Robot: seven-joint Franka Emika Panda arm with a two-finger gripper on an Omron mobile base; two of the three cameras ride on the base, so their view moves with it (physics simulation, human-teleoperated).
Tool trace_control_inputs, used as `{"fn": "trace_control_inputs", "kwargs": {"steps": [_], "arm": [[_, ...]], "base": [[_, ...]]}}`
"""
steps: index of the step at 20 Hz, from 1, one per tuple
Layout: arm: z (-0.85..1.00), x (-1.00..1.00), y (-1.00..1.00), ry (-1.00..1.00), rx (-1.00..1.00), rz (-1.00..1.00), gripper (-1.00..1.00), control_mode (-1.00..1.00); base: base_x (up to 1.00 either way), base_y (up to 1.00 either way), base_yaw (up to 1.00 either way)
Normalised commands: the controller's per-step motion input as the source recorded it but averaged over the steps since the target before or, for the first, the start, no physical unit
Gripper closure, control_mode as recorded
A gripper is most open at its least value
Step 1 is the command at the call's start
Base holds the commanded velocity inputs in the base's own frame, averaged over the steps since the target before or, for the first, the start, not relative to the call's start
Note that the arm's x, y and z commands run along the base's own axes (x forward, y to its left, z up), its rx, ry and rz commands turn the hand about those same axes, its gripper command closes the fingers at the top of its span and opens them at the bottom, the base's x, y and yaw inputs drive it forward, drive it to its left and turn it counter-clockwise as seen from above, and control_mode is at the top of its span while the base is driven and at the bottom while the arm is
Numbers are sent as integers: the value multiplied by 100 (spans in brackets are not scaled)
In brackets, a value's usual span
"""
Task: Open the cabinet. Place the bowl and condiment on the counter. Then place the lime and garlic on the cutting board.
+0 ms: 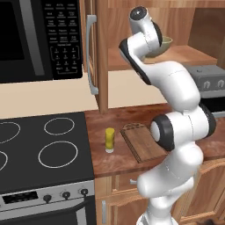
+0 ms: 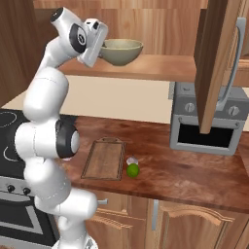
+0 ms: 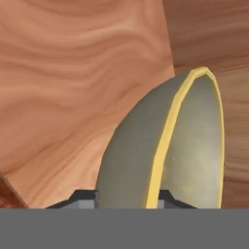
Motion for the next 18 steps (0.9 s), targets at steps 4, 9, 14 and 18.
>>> {"fn": "trace_control_inputs", "kwargs": {"steps": [4,9,14,18], "arm": [[-9,-100,3,0,1,-3,100,-100],[0,-100,0,0,3,-5,100,-100],[0,-100,0,1,5,-7,100,-100],[-4,-100,0,7,7,-8,100,-100]], "base": [[0,0,0],[0,0,0],[0,0,0],[0,0,0]]}}
